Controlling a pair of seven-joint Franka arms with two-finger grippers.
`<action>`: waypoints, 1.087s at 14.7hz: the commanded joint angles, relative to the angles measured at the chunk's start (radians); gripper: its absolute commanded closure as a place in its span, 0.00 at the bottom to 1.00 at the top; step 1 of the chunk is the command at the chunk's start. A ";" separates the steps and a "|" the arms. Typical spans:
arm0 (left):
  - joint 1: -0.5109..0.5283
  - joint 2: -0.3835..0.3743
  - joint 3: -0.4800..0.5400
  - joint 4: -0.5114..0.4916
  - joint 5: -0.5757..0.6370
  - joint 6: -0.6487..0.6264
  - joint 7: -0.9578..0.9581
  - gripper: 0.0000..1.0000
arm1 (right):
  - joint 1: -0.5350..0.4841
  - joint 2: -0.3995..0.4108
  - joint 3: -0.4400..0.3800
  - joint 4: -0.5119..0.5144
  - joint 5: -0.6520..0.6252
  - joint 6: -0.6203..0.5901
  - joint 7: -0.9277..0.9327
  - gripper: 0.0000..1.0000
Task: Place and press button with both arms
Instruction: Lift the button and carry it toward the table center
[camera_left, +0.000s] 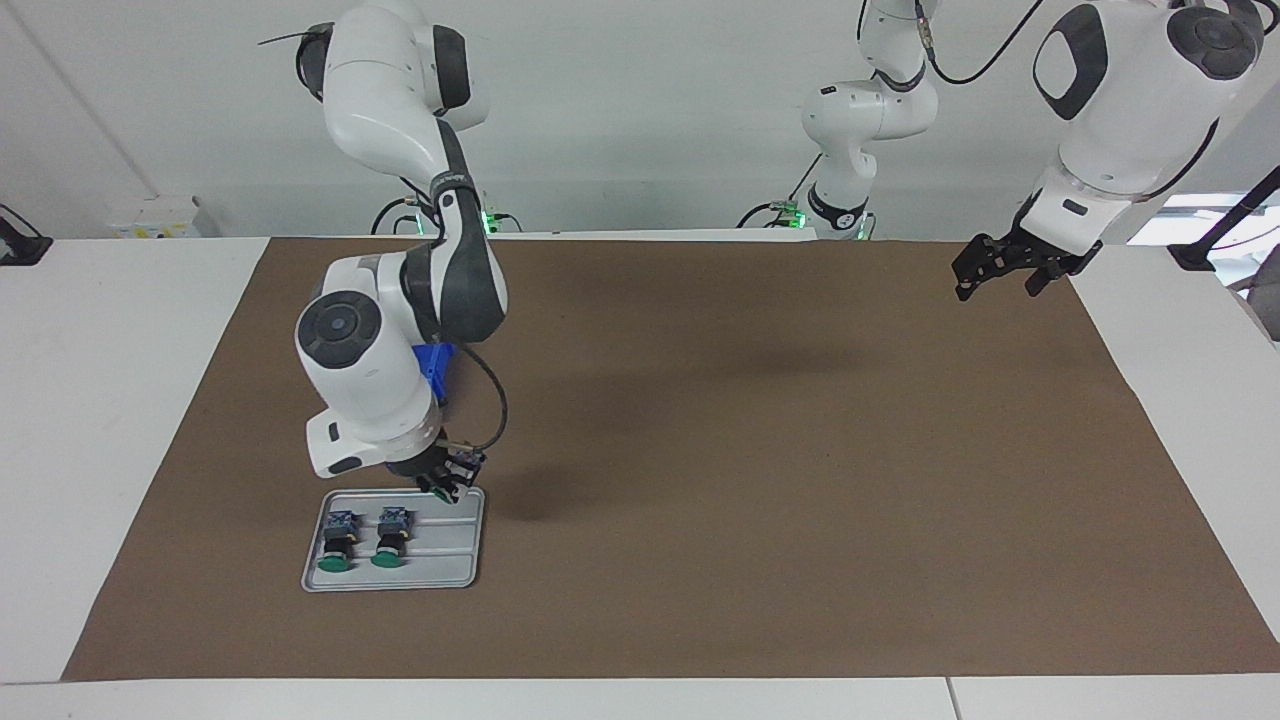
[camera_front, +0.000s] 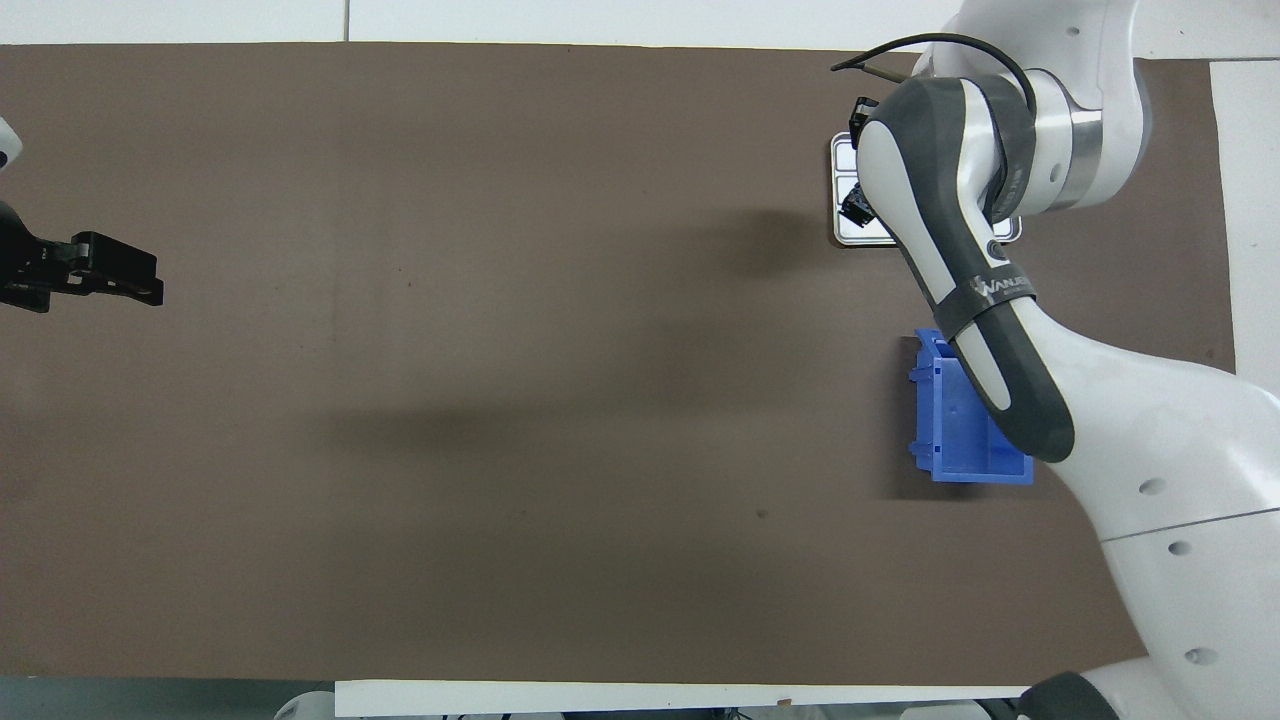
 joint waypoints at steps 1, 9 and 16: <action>0.003 -0.027 0.004 -0.035 0.000 0.021 0.014 0.00 | 0.038 -0.066 -0.021 -0.010 0.013 -0.122 0.133 0.90; 0.003 -0.027 0.004 -0.035 0.000 0.021 0.016 0.00 | 0.211 -0.090 -0.010 -0.010 0.020 -0.178 0.742 0.90; 0.003 -0.027 0.004 -0.035 0.000 0.021 0.014 0.00 | 0.260 -0.087 -0.007 -0.045 0.087 -0.046 1.032 0.90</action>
